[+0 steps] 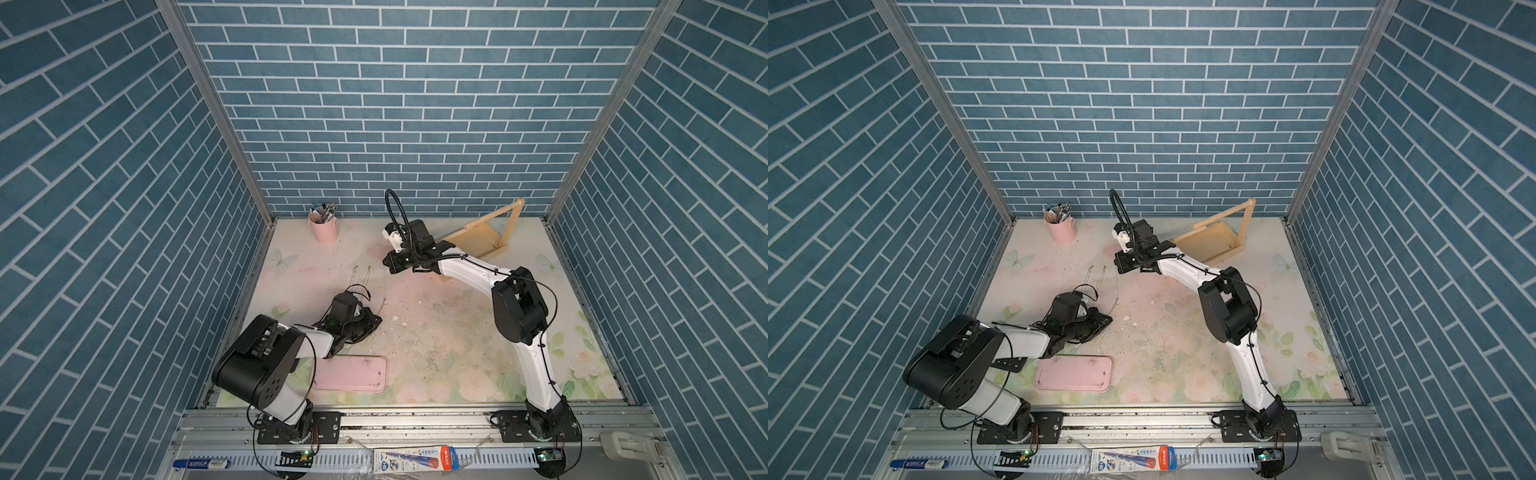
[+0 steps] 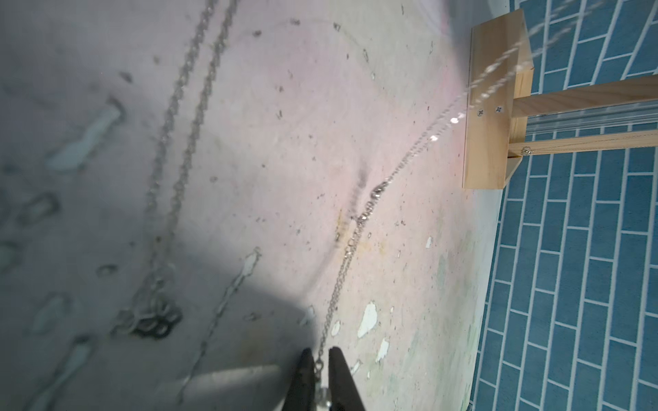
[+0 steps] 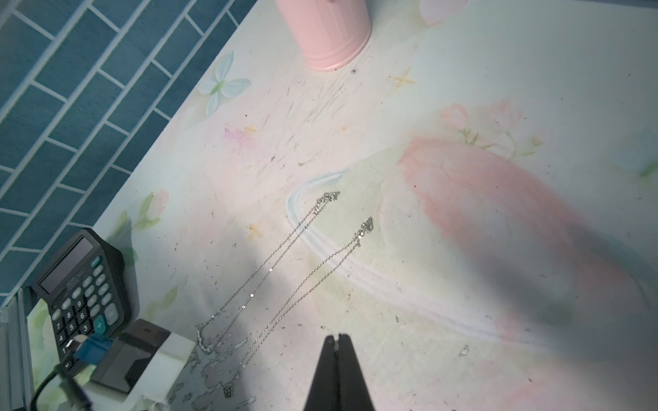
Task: Take the necklace off the jewelry display stand
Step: Place the necklace at the center of the board.
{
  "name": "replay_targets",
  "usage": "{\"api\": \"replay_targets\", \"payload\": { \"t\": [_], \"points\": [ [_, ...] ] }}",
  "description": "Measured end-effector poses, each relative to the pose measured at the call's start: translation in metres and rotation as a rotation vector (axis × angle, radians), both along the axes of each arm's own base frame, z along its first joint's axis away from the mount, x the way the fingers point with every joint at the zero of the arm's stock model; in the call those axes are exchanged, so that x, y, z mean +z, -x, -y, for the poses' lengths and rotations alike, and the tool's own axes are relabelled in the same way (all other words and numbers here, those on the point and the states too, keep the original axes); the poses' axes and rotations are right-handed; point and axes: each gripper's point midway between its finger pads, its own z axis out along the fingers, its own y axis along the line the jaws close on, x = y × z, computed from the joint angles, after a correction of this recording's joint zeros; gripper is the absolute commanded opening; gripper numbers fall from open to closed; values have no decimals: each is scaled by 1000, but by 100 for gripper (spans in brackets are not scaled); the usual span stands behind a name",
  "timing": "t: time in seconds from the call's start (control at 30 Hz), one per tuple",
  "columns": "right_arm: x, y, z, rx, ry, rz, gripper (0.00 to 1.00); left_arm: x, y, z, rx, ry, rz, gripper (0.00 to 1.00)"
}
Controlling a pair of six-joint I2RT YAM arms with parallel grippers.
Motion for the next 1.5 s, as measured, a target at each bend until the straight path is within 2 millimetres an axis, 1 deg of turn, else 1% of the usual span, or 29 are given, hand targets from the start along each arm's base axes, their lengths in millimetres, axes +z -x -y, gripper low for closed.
{"api": "replay_targets", "payload": {
  "t": [0.1,0.2,0.43,0.5,0.57,0.8,0.9,1.4,1.5],
  "points": [
    [-8,-1,-2,0,9,-10,0,0,-3,1,3,7,8,11],
    [-8,-5,-5,0,5,-4,0,0,-5,2,8,12,15,11],
    [11,-17,-15,-1,-24,31,0,0,-6,1,17,18,19,12],
    [14,-21,-18,-1,-29,38,0,0,-6,1,18,18,20,12],
    [13,-23,-19,-2,-29,38,0,0,-6,1,18,18,19,12],
    [-4,-21,-18,-2,-2,9,0,0,-4,0,20,11,14,16],
    [-4,-20,-18,-2,-1,6,0,1,-5,-1,23,7,11,17],
    [-7,-20,-18,-1,-1,5,0,1,-6,-7,40,-37,1,17],
    [-7,-20,-17,-1,-1,5,0,3,-7,-10,45,-41,3,20]
  ]
}}
